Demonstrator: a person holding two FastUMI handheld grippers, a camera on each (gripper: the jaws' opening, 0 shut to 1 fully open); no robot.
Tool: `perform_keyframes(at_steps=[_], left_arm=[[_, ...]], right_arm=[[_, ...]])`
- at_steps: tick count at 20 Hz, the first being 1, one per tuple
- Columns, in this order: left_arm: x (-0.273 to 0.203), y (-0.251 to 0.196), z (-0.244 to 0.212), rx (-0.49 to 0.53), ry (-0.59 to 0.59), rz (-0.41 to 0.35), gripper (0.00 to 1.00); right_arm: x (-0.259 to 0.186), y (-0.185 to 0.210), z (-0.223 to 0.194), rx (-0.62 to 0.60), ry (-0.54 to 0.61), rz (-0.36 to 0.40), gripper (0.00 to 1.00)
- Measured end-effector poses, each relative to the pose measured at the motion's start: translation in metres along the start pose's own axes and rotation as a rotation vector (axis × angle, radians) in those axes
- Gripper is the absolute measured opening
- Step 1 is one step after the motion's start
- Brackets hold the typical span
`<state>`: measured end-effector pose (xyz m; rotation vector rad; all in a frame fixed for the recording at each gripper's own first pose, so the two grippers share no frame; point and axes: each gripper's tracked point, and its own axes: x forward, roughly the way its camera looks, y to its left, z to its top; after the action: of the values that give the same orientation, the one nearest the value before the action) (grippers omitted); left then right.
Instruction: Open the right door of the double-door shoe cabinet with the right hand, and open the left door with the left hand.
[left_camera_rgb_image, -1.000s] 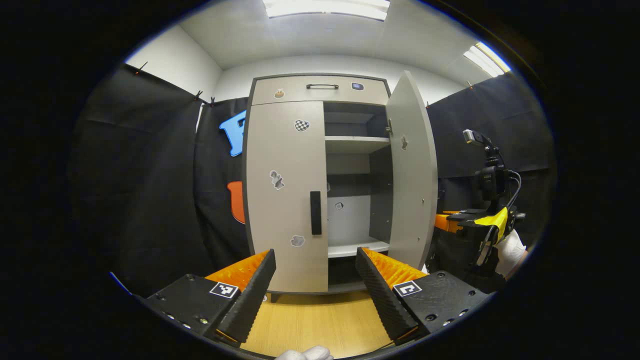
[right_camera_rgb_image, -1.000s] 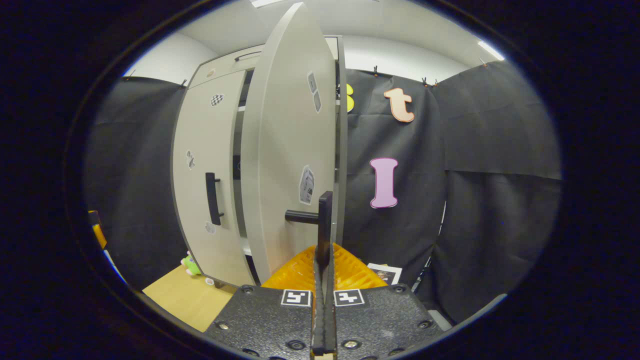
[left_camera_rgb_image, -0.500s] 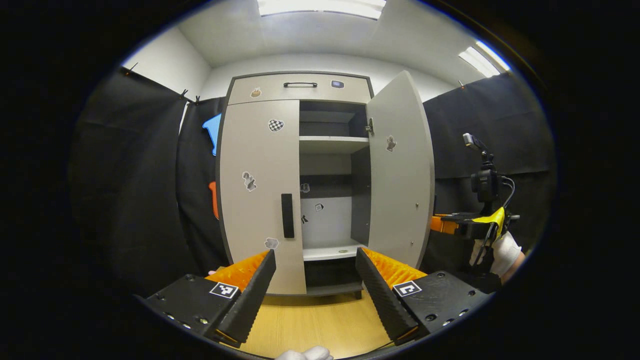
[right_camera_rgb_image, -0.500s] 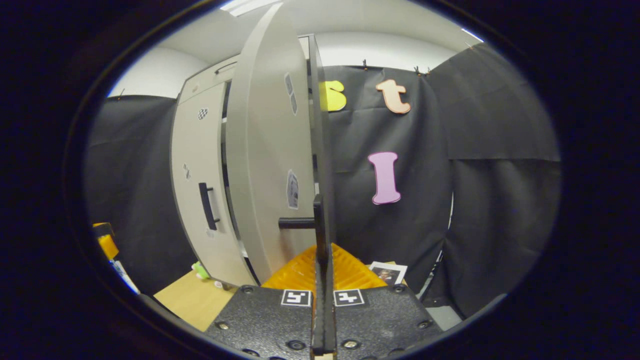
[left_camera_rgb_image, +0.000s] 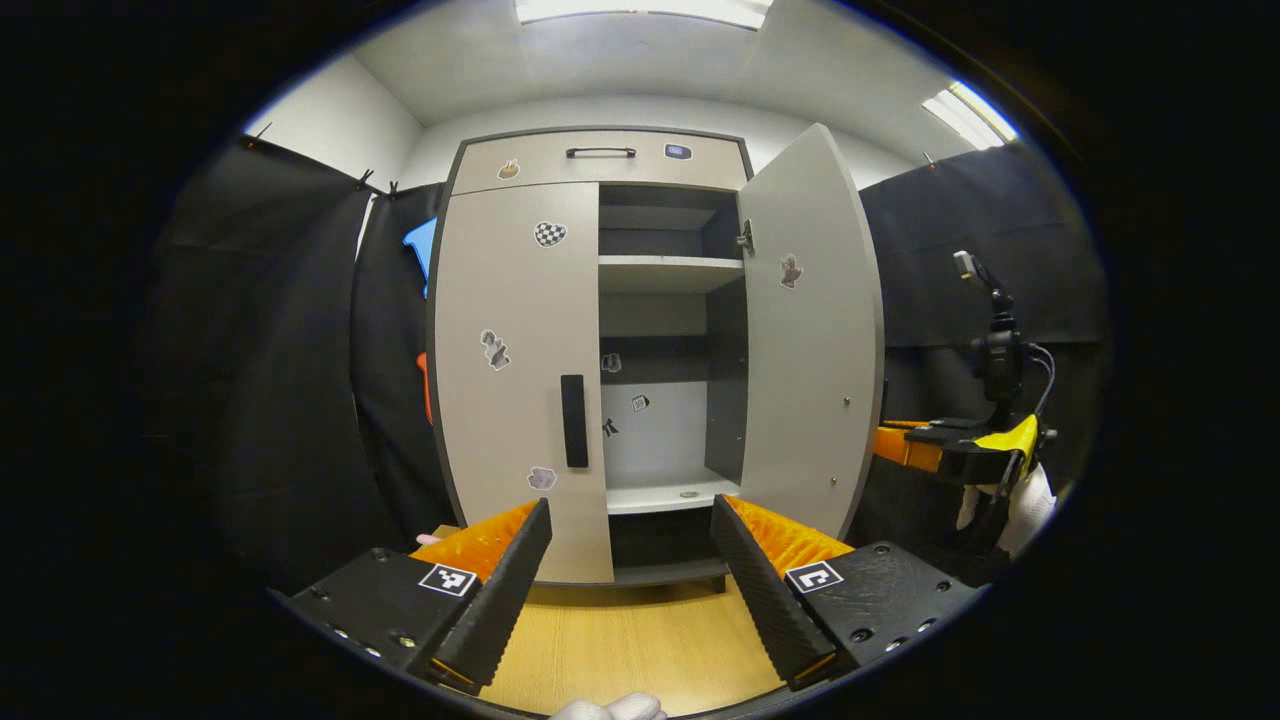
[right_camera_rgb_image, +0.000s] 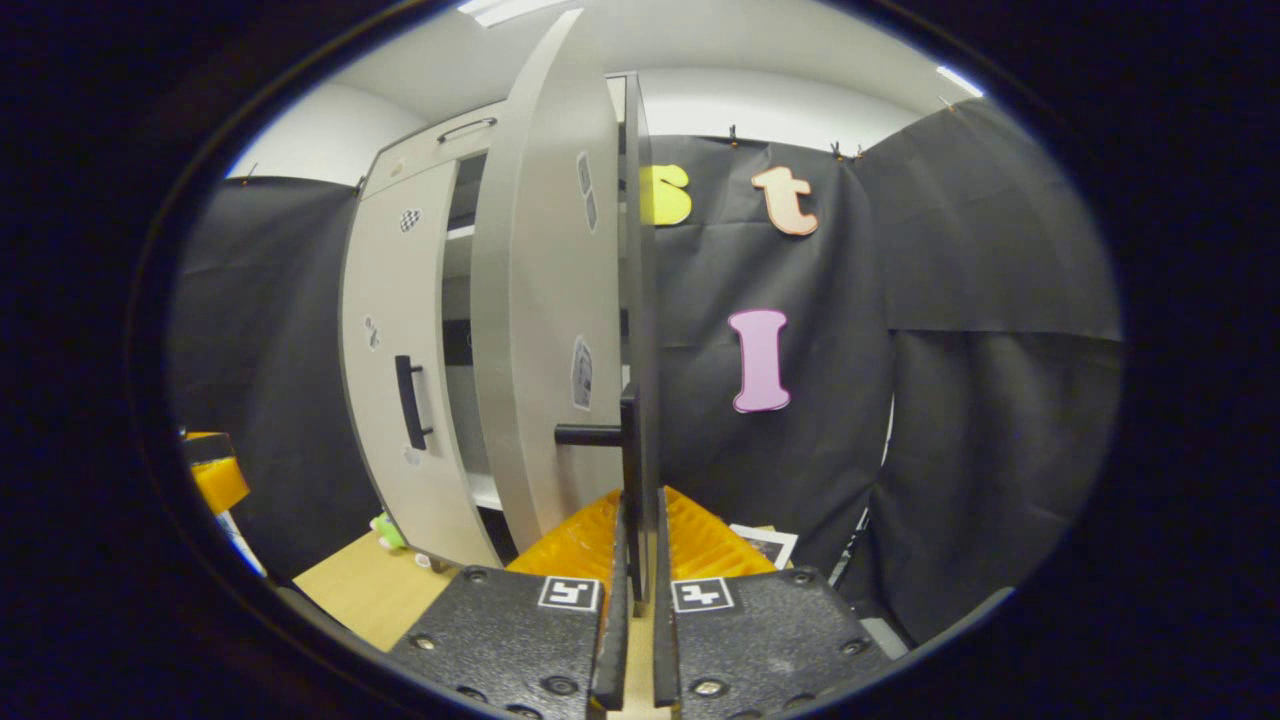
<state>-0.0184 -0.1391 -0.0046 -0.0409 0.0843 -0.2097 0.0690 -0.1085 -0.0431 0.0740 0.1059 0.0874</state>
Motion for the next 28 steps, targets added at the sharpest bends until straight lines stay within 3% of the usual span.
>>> perform_keyframes(at_steps=[1,3,4,7,12,13,15,19,28], left_arm=[[0.000,0.003,0.000,0.004,0.000,-0.001,0.96],[0.002,0.009,0.003,0.006,-0.007,-0.005,0.96],[0.004,0.013,0.002,0.008,-0.008,-0.006,0.96],[0.004,0.023,0.001,0.023,-0.012,-0.007,0.96],[0.007,0.049,-0.008,0.018,-0.012,0.013,0.96],[0.008,0.054,-0.010,0.011,-0.011,0.017,0.96],[0.010,0.063,-0.011,0.008,-0.012,0.025,0.96],[0.026,0.080,-0.005,0.013,-0.039,0.042,0.96],[0.108,0.101,0.017,0.001,-0.089,0.050,0.96]], right_arm=[[-0.006,-0.006,0.000,0.003,-0.002,-0.028,0.34],[-0.022,-0.008,0.001,0.017,-0.013,-0.057,0.60],[-0.030,-0.010,-0.001,0.013,-0.012,-0.076,0.65],[-0.057,-0.003,-0.006,0.017,-0.012,-0.115,1.00],[-0.094,0.043,-0.020,0.045,-0.020,-0.114,0.96],[-0.100,0.049,-0.019,0.045,-0.030,-0.117,1.00],[-0.103,0.065,-0.013,0.036,-0.046,-0.104,0.96],[-0.105,0.091,-0.005,0.023,-0.048,-0.068,1.00],[-0.107,0.106,0.003,0.000,-0.041,-0.077,0.97]])
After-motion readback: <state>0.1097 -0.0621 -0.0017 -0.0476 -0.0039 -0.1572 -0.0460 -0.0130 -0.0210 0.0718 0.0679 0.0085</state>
